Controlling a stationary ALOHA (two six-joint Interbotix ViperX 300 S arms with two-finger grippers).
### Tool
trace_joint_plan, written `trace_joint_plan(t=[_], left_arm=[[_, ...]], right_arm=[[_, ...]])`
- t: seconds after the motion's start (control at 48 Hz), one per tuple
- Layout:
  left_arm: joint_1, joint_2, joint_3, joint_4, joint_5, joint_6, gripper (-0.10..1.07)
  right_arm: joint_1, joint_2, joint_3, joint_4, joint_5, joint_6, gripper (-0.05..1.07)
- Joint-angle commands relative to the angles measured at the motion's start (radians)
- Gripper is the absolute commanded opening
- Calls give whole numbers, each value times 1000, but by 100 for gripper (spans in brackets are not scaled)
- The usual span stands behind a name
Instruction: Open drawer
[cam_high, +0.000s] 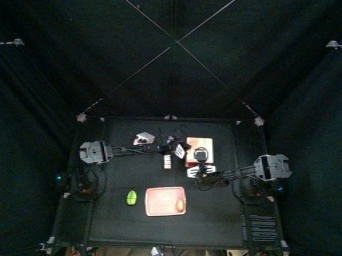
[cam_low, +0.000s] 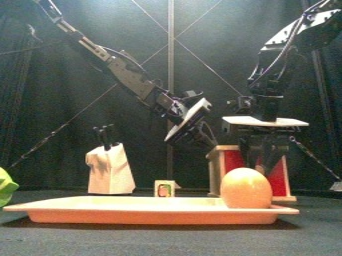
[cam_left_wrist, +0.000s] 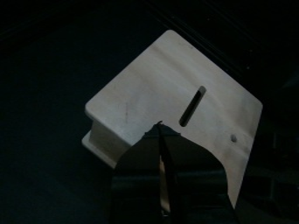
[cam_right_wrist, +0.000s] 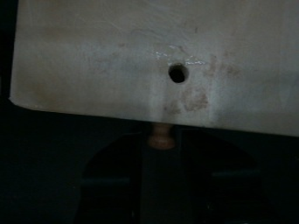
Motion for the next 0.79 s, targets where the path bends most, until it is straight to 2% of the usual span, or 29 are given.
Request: trace_joint_plan(t=[0.0, 0.771], left_arm=[[3, -8, -5, -2, -2, 2, 30], [3, -8, -5, -2, 0, 2, 30]], right_arm=[[-3, -15, -17, -2, -2, -3, 40], [35, -57, 17, 64, -54, -12, 40]])
